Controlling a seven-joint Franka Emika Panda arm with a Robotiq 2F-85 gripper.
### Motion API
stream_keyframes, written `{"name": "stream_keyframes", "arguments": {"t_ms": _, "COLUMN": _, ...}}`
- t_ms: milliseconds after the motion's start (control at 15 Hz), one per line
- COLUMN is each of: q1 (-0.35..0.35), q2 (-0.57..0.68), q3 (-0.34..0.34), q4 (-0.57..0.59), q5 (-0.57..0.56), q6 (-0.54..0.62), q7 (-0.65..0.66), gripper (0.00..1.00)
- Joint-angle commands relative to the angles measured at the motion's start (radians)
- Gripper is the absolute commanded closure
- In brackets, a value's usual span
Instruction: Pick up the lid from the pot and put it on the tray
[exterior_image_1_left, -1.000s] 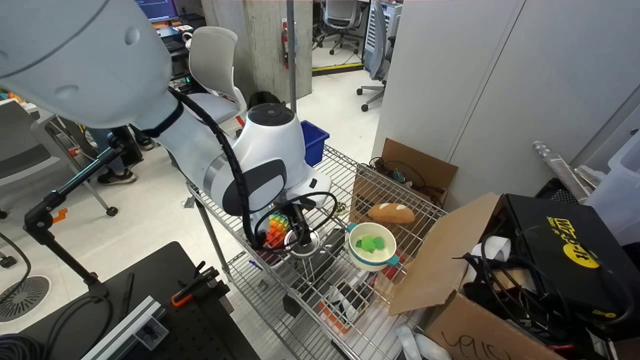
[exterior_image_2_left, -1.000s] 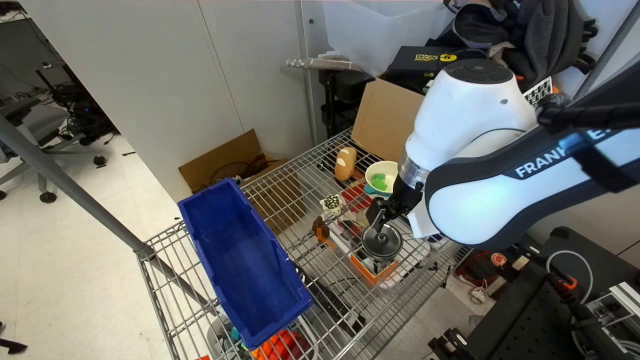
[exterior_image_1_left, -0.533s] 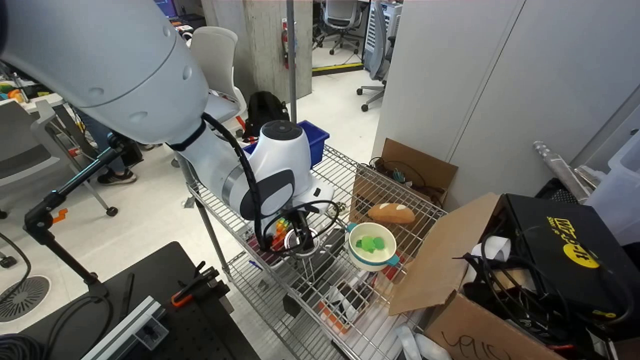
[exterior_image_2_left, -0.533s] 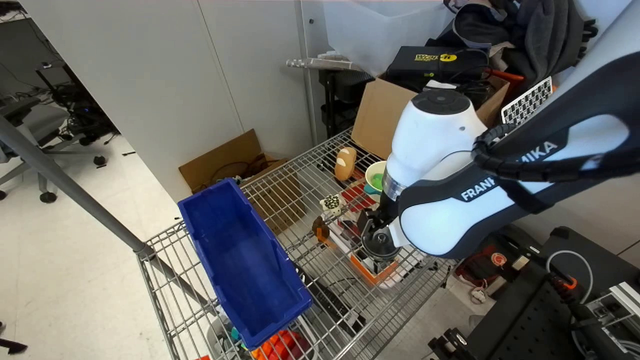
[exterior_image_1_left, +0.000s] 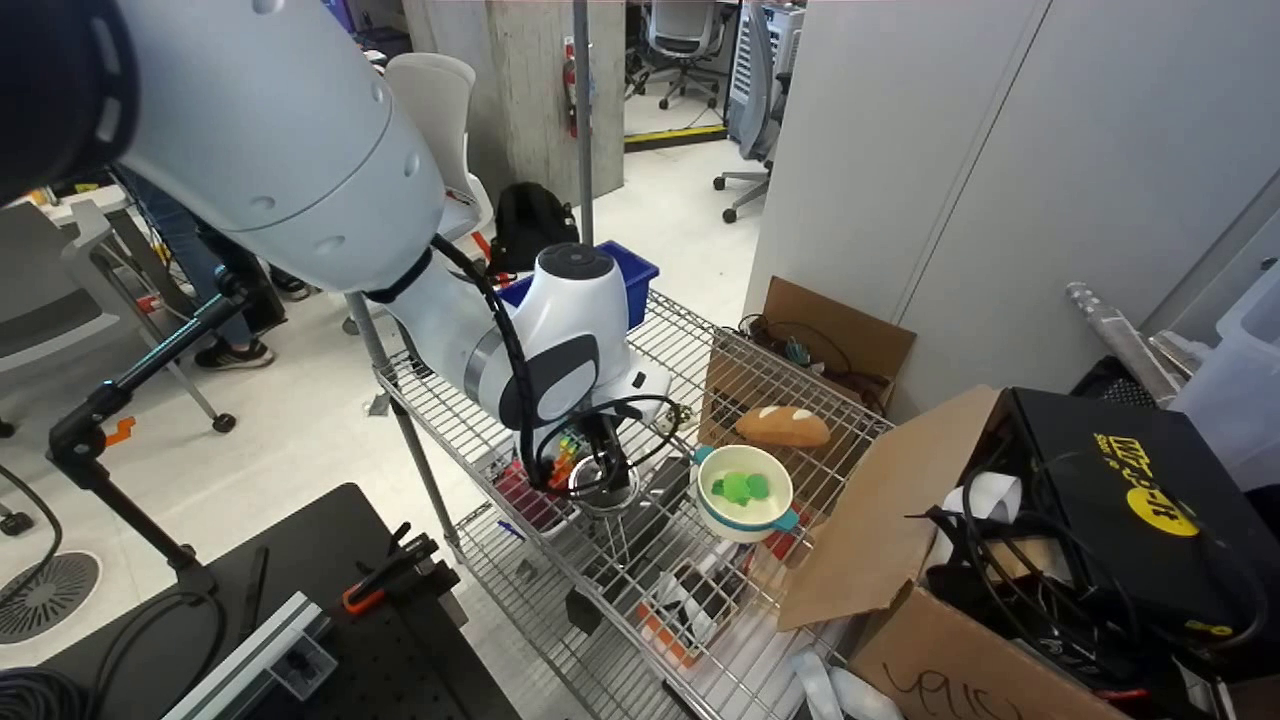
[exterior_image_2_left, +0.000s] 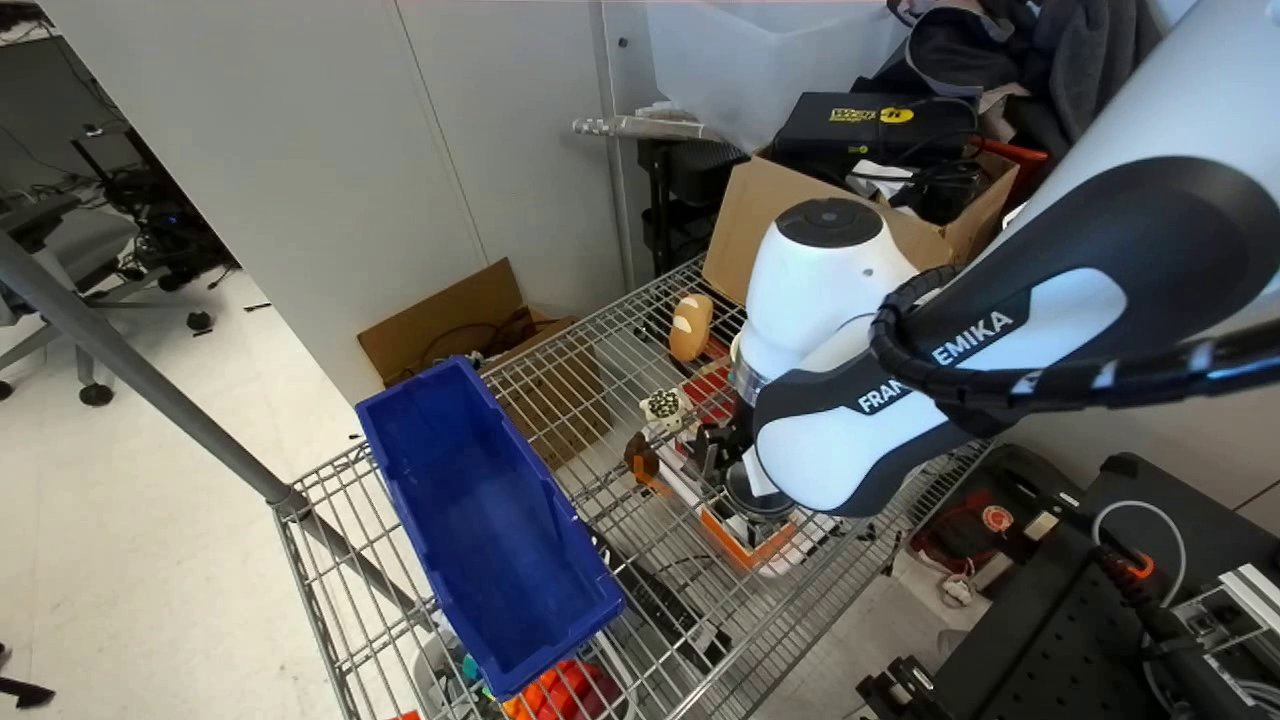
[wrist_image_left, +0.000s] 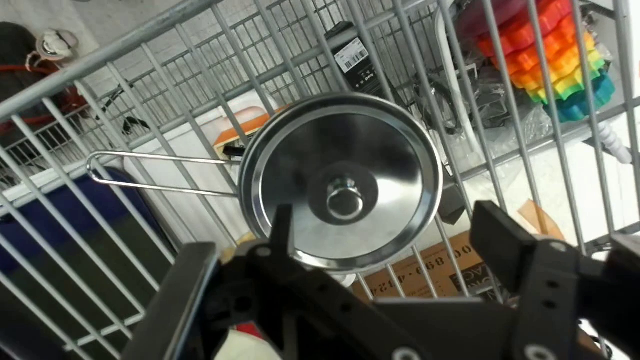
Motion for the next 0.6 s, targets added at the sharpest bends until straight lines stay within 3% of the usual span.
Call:
{"name": "stream_keyframes", "arguments": {"t_ms": 0, "q1": 0.025, "q2": 0.034, "q3": -0.024, "q4": 0.063, "q5": 0.025, "q6": -0.067, "q7": 0.027, "gripper": 0.4}}
{"name": "stream_keyframes", "arguments": {"t_ms": 400, "q1": 0.026, "q2": 0.059, "q3": -0.03, "q4": 0.104, "q5": 0.024, "q6": -0.126, "q7": 0.066, "gripper": 0.87}}
{"name": "stream_keyframes", "arguments": {"t_ms": 533, "q1": 0.02, "q2": 0.044, "q3": -0.025, "q4": 0.104, "q5": 0.028, "q6": -0.14, "q7": 0.073, "gripper": 0.96}}
